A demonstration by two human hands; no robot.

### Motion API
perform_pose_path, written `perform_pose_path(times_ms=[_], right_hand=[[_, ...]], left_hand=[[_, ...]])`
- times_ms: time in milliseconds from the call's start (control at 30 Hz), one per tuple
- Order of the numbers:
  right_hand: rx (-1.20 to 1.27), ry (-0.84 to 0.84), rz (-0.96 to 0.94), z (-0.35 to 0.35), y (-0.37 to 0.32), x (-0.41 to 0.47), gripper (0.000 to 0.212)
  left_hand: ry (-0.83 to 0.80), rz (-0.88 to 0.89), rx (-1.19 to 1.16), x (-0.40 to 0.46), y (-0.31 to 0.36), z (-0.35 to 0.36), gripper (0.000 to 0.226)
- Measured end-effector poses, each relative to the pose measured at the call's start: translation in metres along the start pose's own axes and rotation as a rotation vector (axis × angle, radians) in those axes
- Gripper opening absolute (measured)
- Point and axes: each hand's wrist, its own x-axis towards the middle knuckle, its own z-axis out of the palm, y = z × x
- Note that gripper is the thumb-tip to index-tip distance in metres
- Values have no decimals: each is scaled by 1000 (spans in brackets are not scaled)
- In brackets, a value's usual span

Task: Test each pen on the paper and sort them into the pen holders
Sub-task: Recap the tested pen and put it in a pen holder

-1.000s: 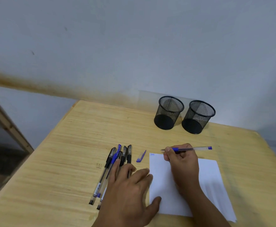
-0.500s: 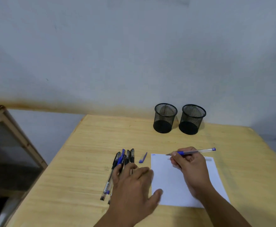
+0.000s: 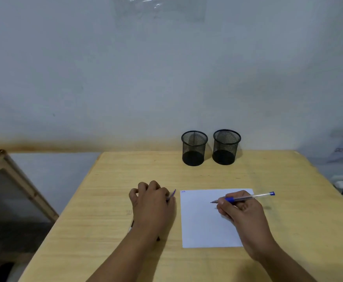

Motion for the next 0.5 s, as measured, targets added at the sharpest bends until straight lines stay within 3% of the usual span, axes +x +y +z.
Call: perform_pose_path(times_ms=[267,500], right_hand=[[93,-46,7,13,-16,-4,4],[-52,-113,-110,33,-26,-7,9]], left_hand=[[61,96,-240,-5,-4,-13,13],[135,194,-436,-23,-7,-22,8]])
